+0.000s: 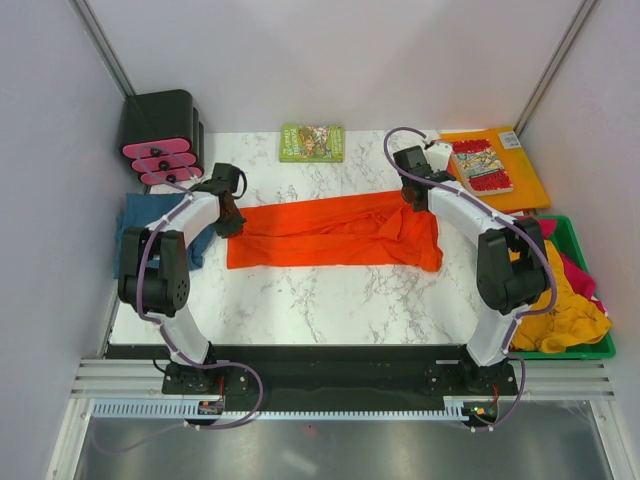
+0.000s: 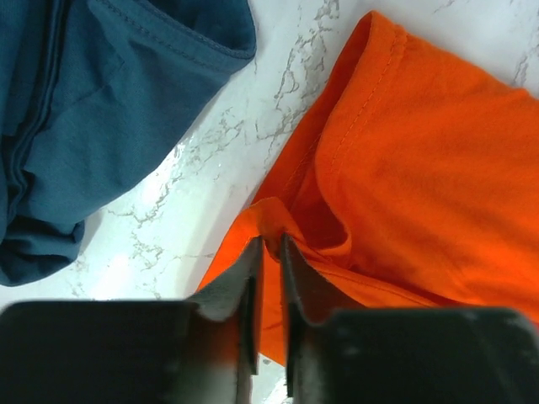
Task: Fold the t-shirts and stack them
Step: Fold the other side of the tshirt into a rectangle
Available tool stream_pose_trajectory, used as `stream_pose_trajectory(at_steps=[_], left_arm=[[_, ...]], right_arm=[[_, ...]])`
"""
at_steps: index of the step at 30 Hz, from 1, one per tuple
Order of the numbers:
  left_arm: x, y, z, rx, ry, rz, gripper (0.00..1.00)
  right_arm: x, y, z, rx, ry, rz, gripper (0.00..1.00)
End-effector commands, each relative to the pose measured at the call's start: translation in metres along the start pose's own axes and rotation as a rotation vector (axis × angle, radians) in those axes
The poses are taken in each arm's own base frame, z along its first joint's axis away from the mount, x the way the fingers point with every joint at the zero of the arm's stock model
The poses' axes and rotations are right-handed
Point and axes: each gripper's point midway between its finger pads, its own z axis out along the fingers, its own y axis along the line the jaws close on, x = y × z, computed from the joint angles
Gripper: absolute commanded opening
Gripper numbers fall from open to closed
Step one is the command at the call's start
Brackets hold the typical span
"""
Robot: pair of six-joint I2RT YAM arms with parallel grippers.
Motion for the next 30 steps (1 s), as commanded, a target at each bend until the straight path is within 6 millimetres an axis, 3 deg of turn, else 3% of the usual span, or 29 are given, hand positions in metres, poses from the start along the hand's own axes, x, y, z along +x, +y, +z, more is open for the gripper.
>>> stream_pose_trajectory(at_steps=[1,3,4,5,7,8,9,10,11,12,14,16,18,23,30], left_arm=[[-0.015,-0.002,-0.026,0.033,-0.069,-0.023,0.34],[-0.018,-0.007,-0.040,0.055,-0.099,-0.018,0.68],[-0.024,-0.010,-0.055,0.080,-0.133,-0.022,0.78],[-0.022,-0.015,-0.063,0.098,-0.142,-0.004,0.79],[-0.020,-0.021,-0.081,0.145,-0.159,0.005,0.78],[-0.011,-0.031,-0.088,0.183,-0.145,0.018,0.74],[-0.002,-0.034,-0.089,0.199,-0.126,0.026,0.72],[0.006,-0.039,-0.091,0.223,-0.110,0.022,0.68],[0.022,-0.051,-0.095,0.260,-0.079,0.046,0.61],[0.036,-0.053,-0.091,0.262,-0.055,0.064,0.55],[0.063,-0.068,-0.082,0.272,-0.007,0.116,0.44],[0.082,-0.074,-0.068,0.262,0.048,0.138,0.40],[0.102,-0.077,-0.047,0.235,0.118,0.157,0.36],[0.122,-0.078,-0.018,0.195,0.192,0.175,0.35],[0.130,-0.047,0.007,0.083,0.256,0.140,0.36]], right_arm=[[-0.044,0.001,-0.035,-0.079,-0.108,0.066,0.54],[-0.048,0.001,-0.053,-0.107,-0.129,0.062,0.68],[-0.055,-0.003,-0.068,-0.130,-0.150,0.065,0.74],[-0.051,0.003,-0.081,-0.156,-0.153,0.047,0.76],[-0.037,0.000,-0.098,-0.188,-0.131,0.033,0.73],[-0.012,0.003,-0.100,-0.222,-0.078,0.005,0.68],[0.001,0.002,-0.101,-0.236,-0.047,0.008,0.57],[0.010,0.000,-0.106,-0.257,-0.029,0.031,0.21],[0.026,0.003,-0.107,-0.283,0.016,0.056,0.05],[0.052,-0.004,-0.100,-0.263,0.062,0.041,0.00],[0.074,-0.007,-0.093,-0.252,0.108,0.051,0.00],[0.102,-0.013,-0.082,-0.216,0.169,0.023,0.00],[0.113,-0.013,-0.077,-0.205,0.195,0.027,0.00],[0.120,-0.005,-0.064,-0.167,0.226,0.010,0.00],[0.149,-0.046,-0.050,-0.025,0.346,0.028,0.00]])
